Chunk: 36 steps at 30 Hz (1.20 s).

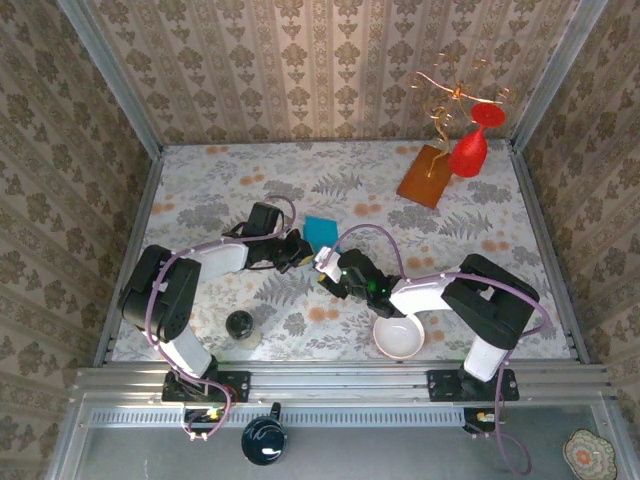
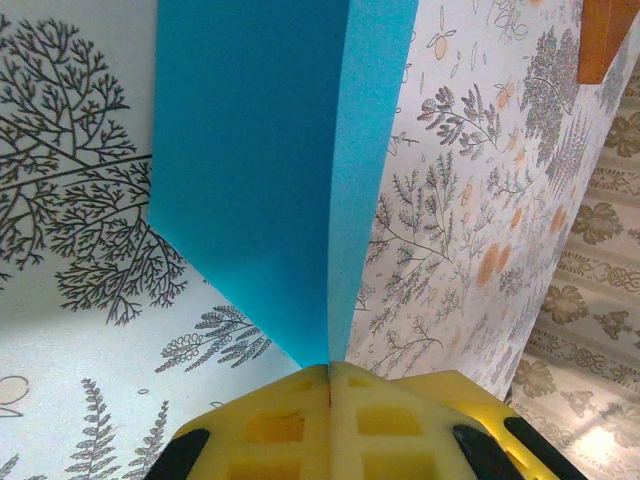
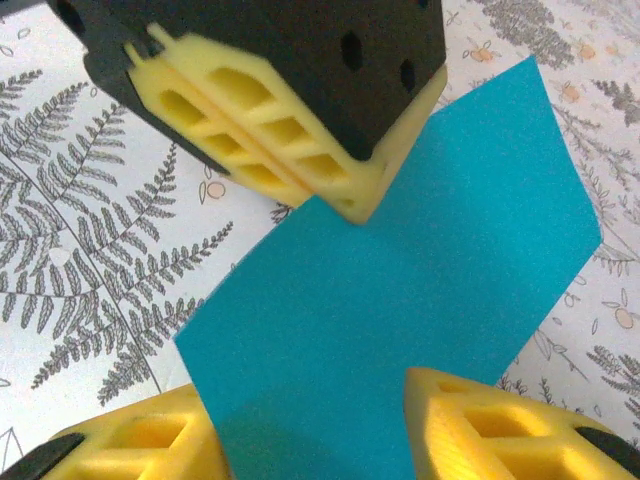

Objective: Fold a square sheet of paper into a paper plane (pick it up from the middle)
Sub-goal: Third fold the triangle at the center of the table.

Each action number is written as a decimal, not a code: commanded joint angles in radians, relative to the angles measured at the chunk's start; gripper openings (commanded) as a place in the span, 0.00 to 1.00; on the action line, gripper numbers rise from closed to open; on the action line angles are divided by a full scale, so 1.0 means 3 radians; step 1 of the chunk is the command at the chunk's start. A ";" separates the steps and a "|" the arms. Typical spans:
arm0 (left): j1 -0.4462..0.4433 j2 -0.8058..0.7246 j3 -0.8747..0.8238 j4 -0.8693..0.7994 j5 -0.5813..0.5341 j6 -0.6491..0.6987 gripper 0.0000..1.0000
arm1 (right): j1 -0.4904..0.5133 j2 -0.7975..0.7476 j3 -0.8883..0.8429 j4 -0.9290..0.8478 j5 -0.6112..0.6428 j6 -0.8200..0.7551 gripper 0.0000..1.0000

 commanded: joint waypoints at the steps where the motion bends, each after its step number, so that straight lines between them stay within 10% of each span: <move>1: -0.0006 -0.0013 0.0005 0.0030 0.0065 -0.0053 0.03 | 0.0009 -0.0098 -0.0033 0.0166 0.0055 -0.0028 0.45; 12: -0.0006 -0.0003 -0.0010 0.0062 0.0061 -0.0058 0.05 | 0.0004 -0.0093 0.0028 0.0043 -0.0299 -0.0021 0.20; 19: 0.0210 -0.0246 -0.0195 -0.0114 -0.0333 0.0048 0.27 | -0.0046 -0.0100 0.0101 -0.0281 -0.0608 0.0073 0.00; 28: 0.0345 -0.0630 -0.0092 -0.0367 -0.0595 0.0442 0.39 | -0.0165 -0.0043 0.0282 -0.0854 -0.1257 0.0684 0.00; 36: 0.0016 0.0024 0.0409 -0.0536 -0.0500 0.0686 0.30 | -0.0192 0.0040 0.0286 -0.0868 -0.1614 0.1194 0.00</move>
